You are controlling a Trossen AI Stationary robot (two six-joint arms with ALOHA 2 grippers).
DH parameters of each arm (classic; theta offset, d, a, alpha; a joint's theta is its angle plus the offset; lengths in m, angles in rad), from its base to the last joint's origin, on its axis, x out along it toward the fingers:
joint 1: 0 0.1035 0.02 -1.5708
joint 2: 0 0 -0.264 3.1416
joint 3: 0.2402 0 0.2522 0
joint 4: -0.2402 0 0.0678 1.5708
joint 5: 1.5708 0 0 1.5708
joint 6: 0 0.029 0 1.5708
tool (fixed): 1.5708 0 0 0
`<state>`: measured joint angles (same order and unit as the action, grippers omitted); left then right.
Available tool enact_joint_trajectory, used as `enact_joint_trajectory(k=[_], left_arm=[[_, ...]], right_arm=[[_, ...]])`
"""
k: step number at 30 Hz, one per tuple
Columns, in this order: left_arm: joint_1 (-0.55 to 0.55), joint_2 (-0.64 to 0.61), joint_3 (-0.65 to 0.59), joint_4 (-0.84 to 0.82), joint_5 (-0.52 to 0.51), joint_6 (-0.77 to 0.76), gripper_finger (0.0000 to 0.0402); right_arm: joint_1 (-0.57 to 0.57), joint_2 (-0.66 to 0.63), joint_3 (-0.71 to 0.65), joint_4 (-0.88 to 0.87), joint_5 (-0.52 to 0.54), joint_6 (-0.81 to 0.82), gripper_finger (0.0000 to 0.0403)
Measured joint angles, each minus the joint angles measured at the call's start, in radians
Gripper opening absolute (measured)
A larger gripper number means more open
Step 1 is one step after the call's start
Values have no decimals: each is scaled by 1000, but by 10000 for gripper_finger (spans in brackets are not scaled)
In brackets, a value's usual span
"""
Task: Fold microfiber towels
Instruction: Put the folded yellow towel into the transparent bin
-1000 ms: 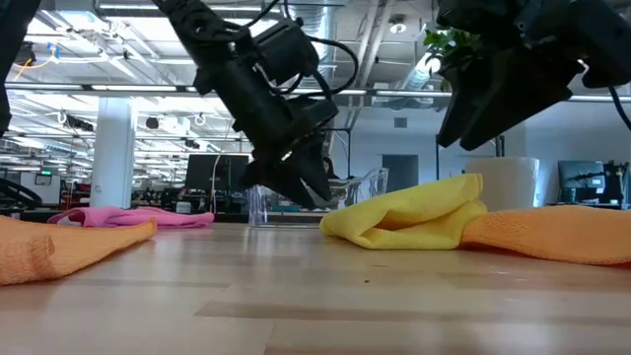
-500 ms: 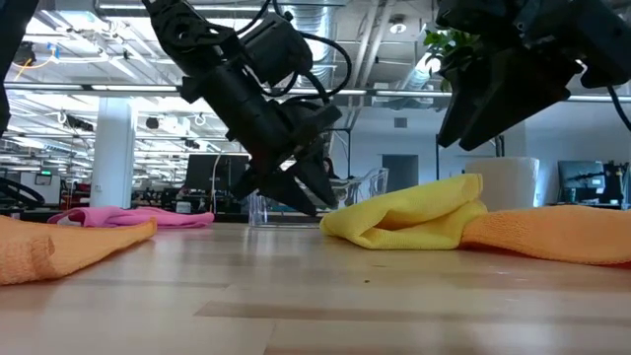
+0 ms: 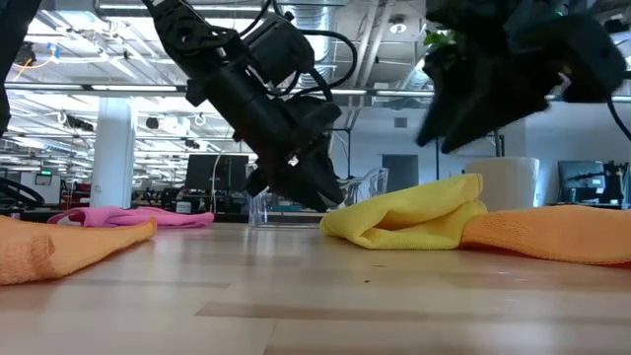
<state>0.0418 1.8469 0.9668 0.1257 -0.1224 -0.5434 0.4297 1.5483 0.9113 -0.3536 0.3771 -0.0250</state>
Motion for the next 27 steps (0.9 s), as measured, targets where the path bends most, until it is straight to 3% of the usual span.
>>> enact_joint_trajectory(k=[6,17,27], left_arm=[[-2,0,1,-18,33,15,167],[-4,-1,1,-33,40,27,167],[-4,-2,0,-25,65,28,167]], right_arm=[[0,106,7,63,30,-104,230],[0,293,42,49,111,-117,230],[4,318,44,40,195,-79,230]])
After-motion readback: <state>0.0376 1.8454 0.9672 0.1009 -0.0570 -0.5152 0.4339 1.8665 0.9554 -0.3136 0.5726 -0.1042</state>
